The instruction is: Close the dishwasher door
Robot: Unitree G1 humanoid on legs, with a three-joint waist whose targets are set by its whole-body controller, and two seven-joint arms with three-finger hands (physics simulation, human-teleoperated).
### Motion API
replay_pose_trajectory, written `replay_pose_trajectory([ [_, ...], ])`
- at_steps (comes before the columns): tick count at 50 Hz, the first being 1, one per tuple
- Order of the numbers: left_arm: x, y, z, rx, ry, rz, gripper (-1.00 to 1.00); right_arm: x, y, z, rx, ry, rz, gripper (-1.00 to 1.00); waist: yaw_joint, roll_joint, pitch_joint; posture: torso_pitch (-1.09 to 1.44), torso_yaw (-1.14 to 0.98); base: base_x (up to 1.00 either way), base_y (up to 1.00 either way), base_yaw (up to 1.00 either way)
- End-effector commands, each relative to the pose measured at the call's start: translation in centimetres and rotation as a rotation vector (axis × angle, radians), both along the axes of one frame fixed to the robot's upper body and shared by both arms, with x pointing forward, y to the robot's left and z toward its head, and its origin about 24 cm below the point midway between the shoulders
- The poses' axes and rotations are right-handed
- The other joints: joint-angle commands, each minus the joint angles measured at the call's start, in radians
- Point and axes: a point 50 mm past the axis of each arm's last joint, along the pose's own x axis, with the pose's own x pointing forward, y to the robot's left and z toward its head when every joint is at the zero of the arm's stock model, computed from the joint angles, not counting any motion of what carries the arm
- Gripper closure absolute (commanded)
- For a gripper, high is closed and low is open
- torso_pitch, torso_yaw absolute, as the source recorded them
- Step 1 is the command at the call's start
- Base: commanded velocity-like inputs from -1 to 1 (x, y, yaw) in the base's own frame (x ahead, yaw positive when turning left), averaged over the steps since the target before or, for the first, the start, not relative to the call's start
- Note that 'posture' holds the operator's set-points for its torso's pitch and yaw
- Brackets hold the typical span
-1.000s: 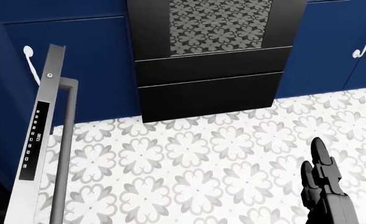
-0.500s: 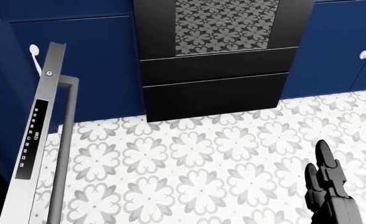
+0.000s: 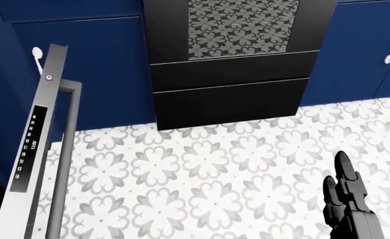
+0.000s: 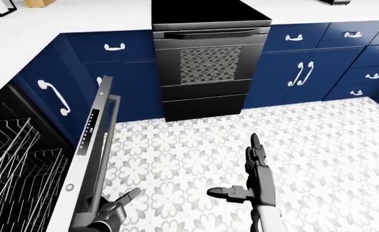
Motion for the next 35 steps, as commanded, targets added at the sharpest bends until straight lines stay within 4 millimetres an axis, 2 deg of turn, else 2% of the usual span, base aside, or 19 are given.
replay_pose_trajectory([
  [1, 2.0, 1.3, 1.8, 0.077, -0.106, 0.031, -1.00, 0.2, 0.0, 1.5, -0.019, -0.085, 0.004, -1.00, 0.005, 0.008, -0.023, 0.00, 0.00, 0.00, 0.00, 0.00],
  [35, 1.4, 2.9, 2.4, 0.201, -0.077, 0.161, -1.00, 0.2, 0.0, 1.3, -0.017, -0.077, -0.002, -1.00, 0.001, 0.004, -0.018, 0.00, 0.00, 0.00, 0.00, 0.00],
])
